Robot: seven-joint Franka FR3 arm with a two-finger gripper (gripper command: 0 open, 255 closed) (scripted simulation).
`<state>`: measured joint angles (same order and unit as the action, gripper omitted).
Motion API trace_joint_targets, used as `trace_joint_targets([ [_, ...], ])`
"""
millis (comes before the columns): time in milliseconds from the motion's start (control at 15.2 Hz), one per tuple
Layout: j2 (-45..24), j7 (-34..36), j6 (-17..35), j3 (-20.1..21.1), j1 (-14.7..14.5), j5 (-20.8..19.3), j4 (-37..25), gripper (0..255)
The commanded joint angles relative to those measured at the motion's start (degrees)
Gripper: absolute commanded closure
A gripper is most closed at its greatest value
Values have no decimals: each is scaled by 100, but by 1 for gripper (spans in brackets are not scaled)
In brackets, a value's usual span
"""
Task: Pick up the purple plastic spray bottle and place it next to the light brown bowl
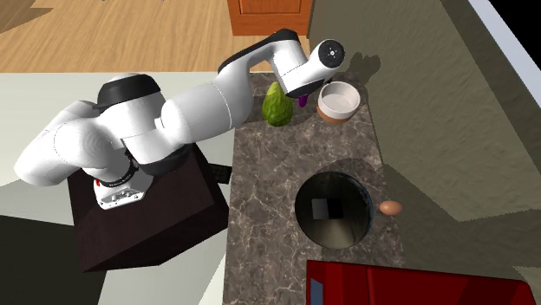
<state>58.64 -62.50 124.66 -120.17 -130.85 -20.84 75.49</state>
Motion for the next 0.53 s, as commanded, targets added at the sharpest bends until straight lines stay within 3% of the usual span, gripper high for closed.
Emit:
trace_joint_targets([
  [0,-86,-12,-59,58,104,37,67,0],
  [462,-86,-12,-59,58,104,37,67,0],
])
